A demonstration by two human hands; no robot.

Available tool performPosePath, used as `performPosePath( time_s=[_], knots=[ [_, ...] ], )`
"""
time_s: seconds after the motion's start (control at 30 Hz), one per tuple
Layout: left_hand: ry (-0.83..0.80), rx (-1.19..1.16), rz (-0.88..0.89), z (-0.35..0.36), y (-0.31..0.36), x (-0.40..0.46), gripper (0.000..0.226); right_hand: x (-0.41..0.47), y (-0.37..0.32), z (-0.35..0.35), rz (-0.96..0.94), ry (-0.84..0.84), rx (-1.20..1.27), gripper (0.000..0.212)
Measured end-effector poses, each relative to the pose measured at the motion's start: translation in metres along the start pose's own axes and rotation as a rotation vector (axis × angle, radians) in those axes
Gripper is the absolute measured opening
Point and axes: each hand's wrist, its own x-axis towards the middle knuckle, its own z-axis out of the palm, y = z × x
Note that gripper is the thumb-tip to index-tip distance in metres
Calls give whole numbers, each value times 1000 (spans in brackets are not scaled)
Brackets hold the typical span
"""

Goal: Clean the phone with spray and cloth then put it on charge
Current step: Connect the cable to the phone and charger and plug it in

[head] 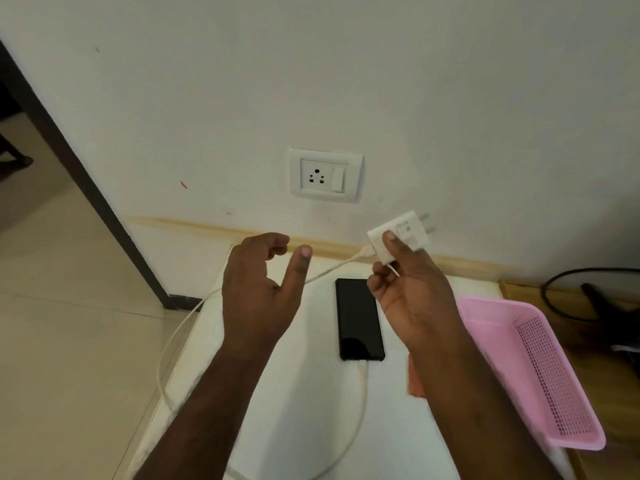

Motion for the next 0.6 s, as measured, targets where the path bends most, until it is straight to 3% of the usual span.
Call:
performPosePath(
  time_s=[0.1, 0.2, 0.33, 0.47, 0.6],
  knots=[
    [31, 6, -77, -11, -12, 7, 38, 26, -7, 26, 34, 45, -7, 24],
    [25, 12, -62, -19, -18, 9, 29, 51, -8, 56, 102, 117, -178, 24],
    [-38, -23, -127, -21, -22, 10, 50, 72, 6, 88, 224, 109, -392, 34],
    [15, -39, -221, -27, -29, 15, 58, 78, 26, 106, 309, 65, -364, 26],
    [-46, -33, -186, -31, -34, 15, 49, 83, 37, 110, 252, 78, -387, 14]
  ],
)
